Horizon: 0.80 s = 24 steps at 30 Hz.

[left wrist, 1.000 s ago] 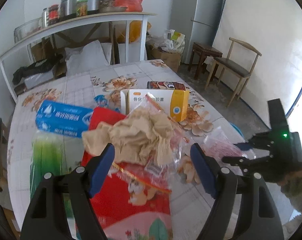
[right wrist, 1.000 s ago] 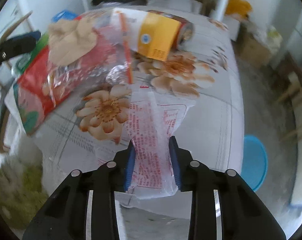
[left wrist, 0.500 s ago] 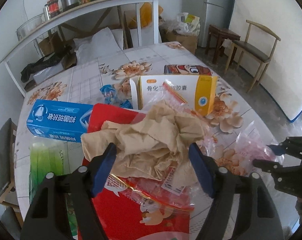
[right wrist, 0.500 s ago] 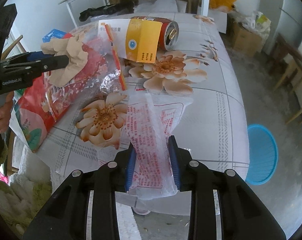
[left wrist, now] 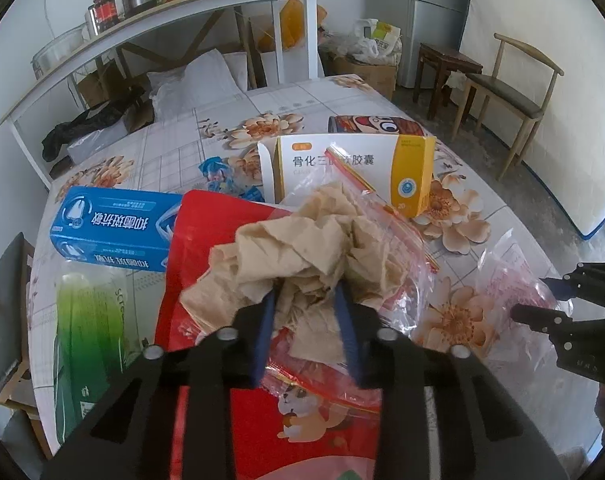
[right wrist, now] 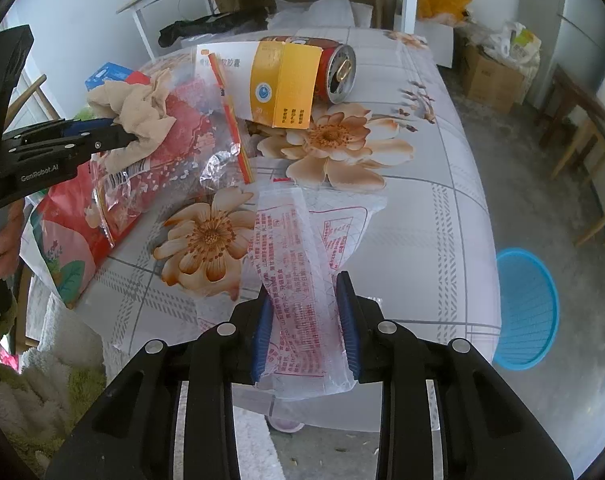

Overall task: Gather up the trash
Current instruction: 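Grasp the clear printed bag with the right gripper while the left gripper grasps the crumpled tan paper, then carry the printed bag and tan paper to the blue wastebasket and release both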

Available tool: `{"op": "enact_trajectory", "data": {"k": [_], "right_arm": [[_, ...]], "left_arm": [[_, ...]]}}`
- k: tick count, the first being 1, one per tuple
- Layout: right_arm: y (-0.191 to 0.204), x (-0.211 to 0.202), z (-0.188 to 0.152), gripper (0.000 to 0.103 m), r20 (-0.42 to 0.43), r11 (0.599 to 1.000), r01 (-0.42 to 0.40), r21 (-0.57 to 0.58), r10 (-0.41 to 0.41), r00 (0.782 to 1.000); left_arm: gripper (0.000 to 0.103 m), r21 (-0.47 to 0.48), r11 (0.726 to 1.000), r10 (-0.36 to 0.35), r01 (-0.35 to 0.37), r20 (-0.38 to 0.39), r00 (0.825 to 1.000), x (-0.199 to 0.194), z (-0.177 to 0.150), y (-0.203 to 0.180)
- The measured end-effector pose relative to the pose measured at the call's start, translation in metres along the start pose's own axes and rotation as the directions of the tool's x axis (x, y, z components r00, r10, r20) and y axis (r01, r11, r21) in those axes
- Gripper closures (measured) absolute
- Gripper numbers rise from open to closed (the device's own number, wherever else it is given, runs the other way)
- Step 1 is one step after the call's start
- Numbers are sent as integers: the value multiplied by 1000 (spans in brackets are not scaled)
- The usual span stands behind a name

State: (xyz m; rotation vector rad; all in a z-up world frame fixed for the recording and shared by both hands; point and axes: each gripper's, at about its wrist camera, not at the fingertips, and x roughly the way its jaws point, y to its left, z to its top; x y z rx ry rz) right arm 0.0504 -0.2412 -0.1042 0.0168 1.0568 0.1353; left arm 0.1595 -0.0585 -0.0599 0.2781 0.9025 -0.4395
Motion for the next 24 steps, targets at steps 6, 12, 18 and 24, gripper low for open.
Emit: {"op": "enact_trajectory", "data": {"k": [6,12,18,24], "right_arm": [[-1,0,5,81,2,1000,8,20,-8,1000],[1,-1,9,84,11,999,19,45,-20,1000],[6,-8,12,85,28,997,69,47,-70,997],[6,-14,14,85,41,993,106,56,-109,993]], "left_arm": [[95,6,1000,-5,5,25,1000,-7,0,2],[99,16,1000,0,-1,50,999,-16,1,0],[99,18,1000,5,-6,86,996,-32,6,-2],[99,19,1000,8,-11,112,994,-48,10,-5]]}}
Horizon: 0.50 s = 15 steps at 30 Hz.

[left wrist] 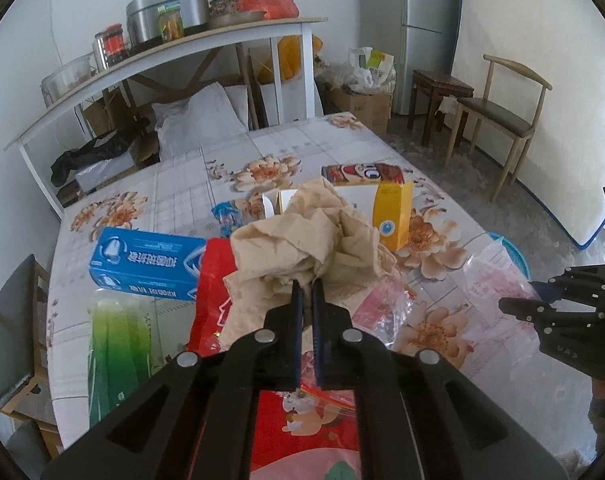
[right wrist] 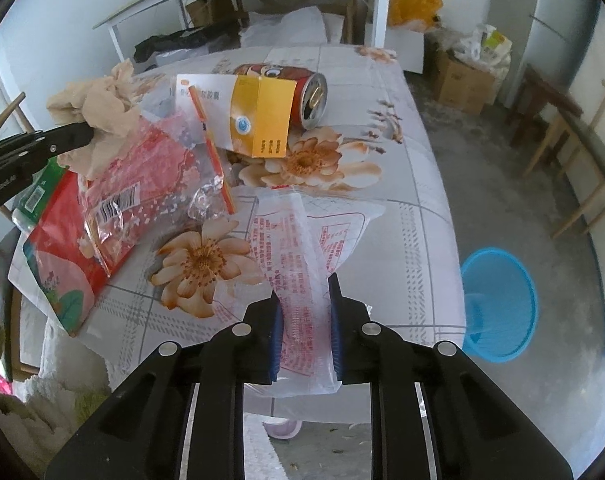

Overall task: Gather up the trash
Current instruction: 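Carry the printed bag and tan paper to the blue wastebasket and release both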

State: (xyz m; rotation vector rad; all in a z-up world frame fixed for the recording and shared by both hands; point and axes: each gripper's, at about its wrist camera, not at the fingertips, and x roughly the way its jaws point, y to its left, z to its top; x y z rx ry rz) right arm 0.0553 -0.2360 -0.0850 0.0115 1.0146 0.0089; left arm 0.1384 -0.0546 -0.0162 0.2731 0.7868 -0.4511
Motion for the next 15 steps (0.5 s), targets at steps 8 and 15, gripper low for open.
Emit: {"op": "enact_trajectory", "data": {"k": [8,15], "right_arm": [[5,-12,0,85,35,997,60,-40,-59,998],[1,-19,0,86,58,999,44,-27,-42,997]], "left_arm": [[99,-8,1000,11,-11,35,999,-20,4,1],[99,-11,1000,10,-10,68,998,-38,8,-4]]}}
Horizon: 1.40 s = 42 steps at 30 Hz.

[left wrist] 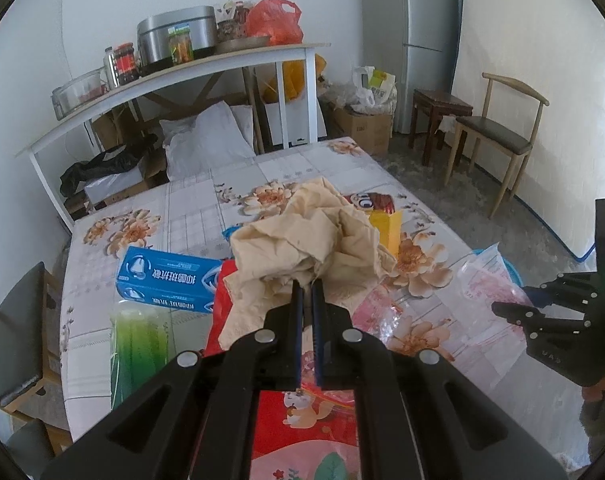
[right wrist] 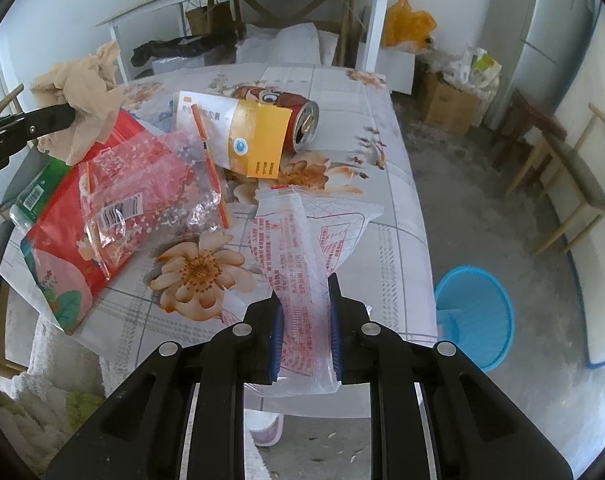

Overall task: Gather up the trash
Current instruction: 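Carry the printed bag and tan paper to the blue wastebasket and release both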

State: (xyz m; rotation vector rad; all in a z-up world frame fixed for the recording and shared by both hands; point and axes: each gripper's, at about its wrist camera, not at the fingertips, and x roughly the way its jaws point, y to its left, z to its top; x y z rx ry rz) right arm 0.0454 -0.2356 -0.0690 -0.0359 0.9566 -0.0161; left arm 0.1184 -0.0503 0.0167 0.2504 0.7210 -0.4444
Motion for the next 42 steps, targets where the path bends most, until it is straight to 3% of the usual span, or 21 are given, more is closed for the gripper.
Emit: {"op": "enact_trajectory", "data": {"k": [5,9,18,21,24,28,29,31,34,35,36,37,40,42], "right_arm": [[-13,-11,-1,86,32,998,-47,48,45,998],[-33,-17,-2,86,57,984,-138,110,132,990],[-104,-35,-7,86,147,943,-183,279,146,978],[-133,-34,-9,86,148,920,-171,353,125,981],[-169,-32,-16,86,151,879,-156,450,98,984],[-210,-22,-31,86,131,825,-113,554,47,990],[-217,-18,-34,86,122,814,-103,572,40,992],[-233,-6,-43,85,95,780,-83,620,31,995],[-264,17,-59,86,47,711,-61,700,38,998],[-277,29,-68,86,31,675,-58,736,52,998],[-287,38,-73,85,14,650,-49,759,59,998],[-293,44,-76,85,1,633,-39,773,61,998],[-318,73,-92,85,-49,565,2,825,69,996],[-331,87,-99,85,-65,529,17,849,73,995]], "left_arm": [[99,-5,1000,-23,23,25,999,-15,7,-6],[99,3,999,-50,50,58,997,-27,16,-16],[99,48,981,-189,185,80,979,-18,53,-70],[99,35,960,-280,279,44,959,3,69,-97],[99,4,926,-378,378,-26,926,31,86,-125],[99,33,904,-420,426,-110,901,72,108,-176],[99,37,897,-432,441,-140,891,83,111,-189],[99,4,870,-480,492,-216,850,112,118,-211],[99,-20,861,-489,509,-309,815,156,125,-243],[99,-41,852,-503,522,-343,793,170,126,-252],[99,-78,837,-527,541,-384,759,185,126,-260],[99,-145,814,-562,563,-444,698,208,124,-273],[99,-219,795,-586,566,-521,621,250,117,-300],[99,-230,804,-568,548,-568,596,274,111,-319]]}}
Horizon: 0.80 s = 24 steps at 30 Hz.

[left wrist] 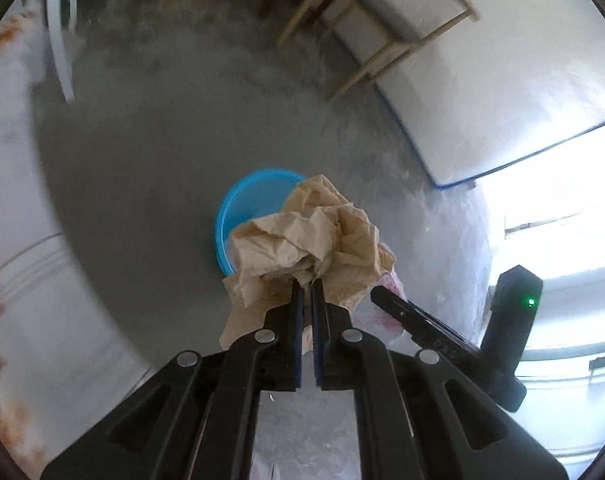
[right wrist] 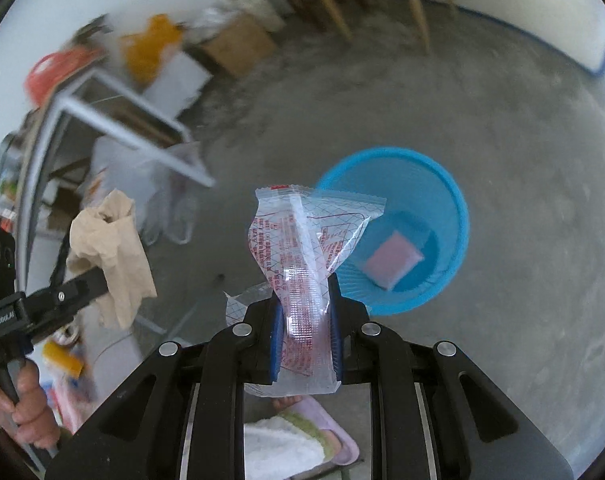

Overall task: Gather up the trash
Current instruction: 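Carry the printed bag and tan paper to the blue wastebasket and release both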

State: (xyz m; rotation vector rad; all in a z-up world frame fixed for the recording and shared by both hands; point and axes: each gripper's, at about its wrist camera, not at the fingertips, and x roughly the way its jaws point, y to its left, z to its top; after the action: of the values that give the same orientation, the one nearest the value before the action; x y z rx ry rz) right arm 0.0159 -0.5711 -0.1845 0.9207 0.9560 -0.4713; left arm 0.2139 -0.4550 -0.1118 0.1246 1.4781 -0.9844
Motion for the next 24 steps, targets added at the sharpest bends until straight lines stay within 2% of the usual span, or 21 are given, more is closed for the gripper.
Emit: {"op": "enact_trajectory", "data": {"k": [3,5,6,8,9,11,15,21,24], "right_arm": [[-20,18,10,85,-7,997,19,68,-19,1000],[-31,30,19,83,-2,994,30,107,-30,1000],[-34,33,23,79,4,993,29,113,-29,1000],[-41,43,30,68,19,992,30,123,-33,999],[-44,48,32,60,21,991,32,129,-35,999],[-52,55,35,57,23,989,29,145,-33,999],[-59,56,35,53,26,988,28,155,-32,999],[-65,43,30,52,48,985,10,171,-19,999],[-58,25,22,51,68,990,-1,142,-8,998]], "left_arm": [[99,-17,1000,22,-23,-66,998,40,22,-2],[99,-34,999,9,-12,-96,995,64,33,-5],[98,-41,999,-3,-2,-113,994,76,38,-7],[80,-55,998,-27,19,-148,989,92,45,-7],[76,-71,998,-11,0,-151,989,99,48,-7],[71,-81,997,4,-15,-137,991,102,47,-3],[66,-83,997,-19,8,-132,991,99,40,-2],[59,-36,999,-24,21,-87,996,79,32,-13],[54,19,999,-27,28,-39,999,53,23,-25]]}}
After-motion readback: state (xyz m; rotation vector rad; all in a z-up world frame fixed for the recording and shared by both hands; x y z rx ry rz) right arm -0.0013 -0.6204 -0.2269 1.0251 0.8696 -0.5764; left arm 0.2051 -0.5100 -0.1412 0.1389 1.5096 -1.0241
